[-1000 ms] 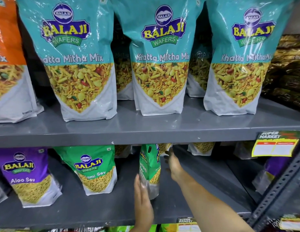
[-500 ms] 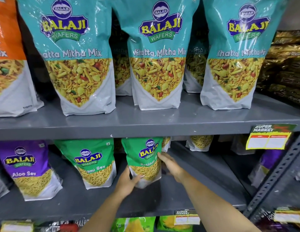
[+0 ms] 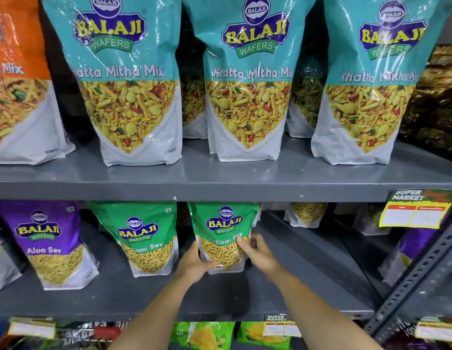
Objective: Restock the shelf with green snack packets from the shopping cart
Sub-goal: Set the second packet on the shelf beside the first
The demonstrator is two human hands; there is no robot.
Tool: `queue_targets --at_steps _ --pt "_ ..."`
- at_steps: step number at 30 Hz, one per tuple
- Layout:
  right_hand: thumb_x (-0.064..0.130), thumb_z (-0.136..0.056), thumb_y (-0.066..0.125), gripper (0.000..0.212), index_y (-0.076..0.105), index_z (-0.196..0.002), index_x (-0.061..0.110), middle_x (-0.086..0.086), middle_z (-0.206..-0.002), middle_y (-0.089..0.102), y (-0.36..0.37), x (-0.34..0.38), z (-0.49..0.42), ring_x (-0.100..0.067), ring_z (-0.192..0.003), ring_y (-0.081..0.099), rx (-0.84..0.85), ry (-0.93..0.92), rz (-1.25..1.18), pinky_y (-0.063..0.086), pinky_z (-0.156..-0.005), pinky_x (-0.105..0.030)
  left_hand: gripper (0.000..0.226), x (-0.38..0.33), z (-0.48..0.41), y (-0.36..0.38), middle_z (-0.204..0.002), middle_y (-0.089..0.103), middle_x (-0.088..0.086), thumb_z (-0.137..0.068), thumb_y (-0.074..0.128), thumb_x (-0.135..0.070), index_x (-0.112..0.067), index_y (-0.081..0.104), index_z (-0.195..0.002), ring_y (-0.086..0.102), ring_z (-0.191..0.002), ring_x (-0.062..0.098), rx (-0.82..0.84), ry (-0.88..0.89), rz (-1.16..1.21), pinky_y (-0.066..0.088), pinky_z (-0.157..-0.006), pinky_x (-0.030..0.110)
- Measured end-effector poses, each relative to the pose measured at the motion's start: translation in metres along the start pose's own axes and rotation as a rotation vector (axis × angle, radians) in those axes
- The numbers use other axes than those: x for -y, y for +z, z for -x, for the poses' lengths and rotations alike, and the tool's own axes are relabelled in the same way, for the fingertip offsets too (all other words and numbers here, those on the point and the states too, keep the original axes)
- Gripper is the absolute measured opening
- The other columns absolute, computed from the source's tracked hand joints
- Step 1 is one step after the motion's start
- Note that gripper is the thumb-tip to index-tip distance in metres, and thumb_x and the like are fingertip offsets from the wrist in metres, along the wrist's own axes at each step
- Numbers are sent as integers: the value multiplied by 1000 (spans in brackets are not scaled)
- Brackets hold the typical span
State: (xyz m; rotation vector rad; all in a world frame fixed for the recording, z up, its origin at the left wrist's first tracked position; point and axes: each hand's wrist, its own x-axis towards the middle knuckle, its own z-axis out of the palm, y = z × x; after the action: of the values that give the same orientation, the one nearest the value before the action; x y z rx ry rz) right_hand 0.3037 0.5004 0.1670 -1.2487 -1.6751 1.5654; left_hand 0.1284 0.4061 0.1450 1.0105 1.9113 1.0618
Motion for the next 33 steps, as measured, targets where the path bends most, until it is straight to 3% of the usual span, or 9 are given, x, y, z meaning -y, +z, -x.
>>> queue_targets --at_steps 5,13,17,20,22,24,28,31,33 --pt "38 -87 63 43 45 -114 9 7 -96 59 6 -1 -2 1 -80 57 12 -7 8 42 -60 -15 115 7 -1 -5 -149 41 2 -58 84 -47 -16 20 -148 42 -134 24 -47 -3 -89 43 -104 38" --pt "37 -86 64 38 46 -108 11 1 -100 59 12 -10 -5 -5 -86 59 -14 -17 -6 45 -68 -17 112 12 -1 -1 -156 30 0 -66 79 -46 -23 9 -150 34 -141 24 -45 15 -111 37 -110 40" --pt "52 -88 51 47 40 -119 19 1 -118 55 16 -9 4 -16 -115 54 24 -92 10 44 -90 -27 96 19 11 -2 -143 50 -3 -67 76 -51 -25 25 -144 48 -130 20 -99 48 -238 45 -103 40" --pt "61 -87 45 70 32 -141 18 -7 -143 40 29 -26 16 -25 -138 33 -110 -101 60 29 -112 -41 79 33 38 0 -141 51 -2 -76 70 -46 -20 37 -142 49 -130 19 -175 87 -278 42 -105 33" --pt "41 -96 43 57 32 -142 10 -12 -137 44 38 -38 35 -28 -134 36 -334 -129 41 28 -109 -38 62 45 62 0 -139 54 -2 -82 63 -42 -22 45 -138 52 -126 16 -268 130 -302 42 -104 29" --pt "36 -96 40 45 45 -130 7 -6 -114 50 56 -45 61 -30 -118 47 -441 -251 19 36 -98 -36 44 58 90 -4 -130 61 -4 -86 58 -37 -24 55 -128 59 -116 14 -366 185 -319 44 -97 23" --pt "41 -85 36 46 52 -115 10 -5 -101 52 118 -53 101 -23 -96 52 -196 -401 57 43 -89 -39 27 87 146 -27 -111 69 -7 -84 55 -25 -22 66 -108 64 -100 9 -512 198 -241 44 -85 10" --pt "39 -87 37 29 52 -106 23 9 -90 49 182 -50 126 -11 -85 50 127 -532 177 41 -80 -26 26 123 193 -62 -107 69 -11 -82 53 -23 -26 67 -104 64 -98 5 -656 98 -138 49 -88 20" --pt "37 -88 37 28 55 -103 22 9 -88 50 224 -50 140 -13 -83 52 316 -593 265 42 -78 -26 25 152 223 -87 -107 69 -14 -85 54 -23 -30 67 -105 63 -100 2 -776 -27 -69 51 -87 23"
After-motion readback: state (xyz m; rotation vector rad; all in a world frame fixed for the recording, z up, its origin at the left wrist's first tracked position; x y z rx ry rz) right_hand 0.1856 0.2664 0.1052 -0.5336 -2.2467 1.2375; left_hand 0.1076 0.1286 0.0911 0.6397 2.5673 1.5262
